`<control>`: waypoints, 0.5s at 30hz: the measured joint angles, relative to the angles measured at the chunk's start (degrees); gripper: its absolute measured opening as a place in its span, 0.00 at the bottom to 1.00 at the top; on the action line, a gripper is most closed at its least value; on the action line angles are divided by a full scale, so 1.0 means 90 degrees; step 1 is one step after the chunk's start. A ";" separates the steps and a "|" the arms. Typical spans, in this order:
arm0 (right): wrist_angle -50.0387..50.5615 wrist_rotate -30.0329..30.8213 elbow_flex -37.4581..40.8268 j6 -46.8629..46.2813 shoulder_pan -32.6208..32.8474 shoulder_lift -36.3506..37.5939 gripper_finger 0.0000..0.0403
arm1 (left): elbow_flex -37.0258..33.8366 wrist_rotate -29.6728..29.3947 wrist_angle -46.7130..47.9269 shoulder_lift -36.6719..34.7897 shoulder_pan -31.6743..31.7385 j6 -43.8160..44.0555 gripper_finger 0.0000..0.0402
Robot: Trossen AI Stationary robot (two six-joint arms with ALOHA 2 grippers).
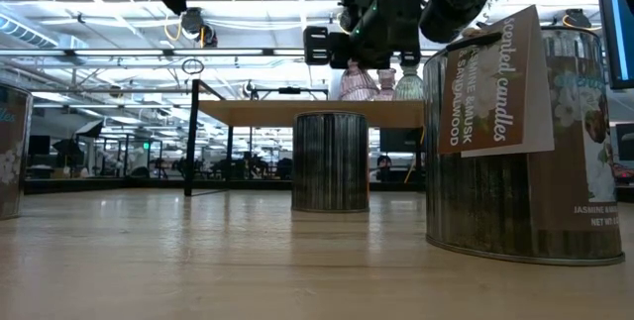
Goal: Pick & Place candle stick holders
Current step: Put the pink candle holder on the shelf
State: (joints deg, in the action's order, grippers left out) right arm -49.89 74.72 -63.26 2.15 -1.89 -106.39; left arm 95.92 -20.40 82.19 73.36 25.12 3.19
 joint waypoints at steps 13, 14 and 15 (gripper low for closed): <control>0.0267 -0.0653 0.0002 0.0002 -0.0007 0.0000 0.37 | 0.0000 0.0229 0.0000 0.0000 -0.0002 -0.0004 0.46; 0.0272 -0.0665 0.0002 0.0002 -0.0007 0.0000 0.37 | 0.0000 0.0260 0.0000 0.0000 0.0000 -0.0001 0.46; 0.0273 -0.0664 0.0002 0.0002 -0.0004 0.0000 0.37 | 0.0000 0.0262 0.0000 0.0000 0.0000 -0.0001 0.46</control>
State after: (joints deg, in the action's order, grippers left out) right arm -47.43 68.75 -63.24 2.17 -1.93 -106.39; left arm 95.92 -18.04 82.19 73.36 25.12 3.18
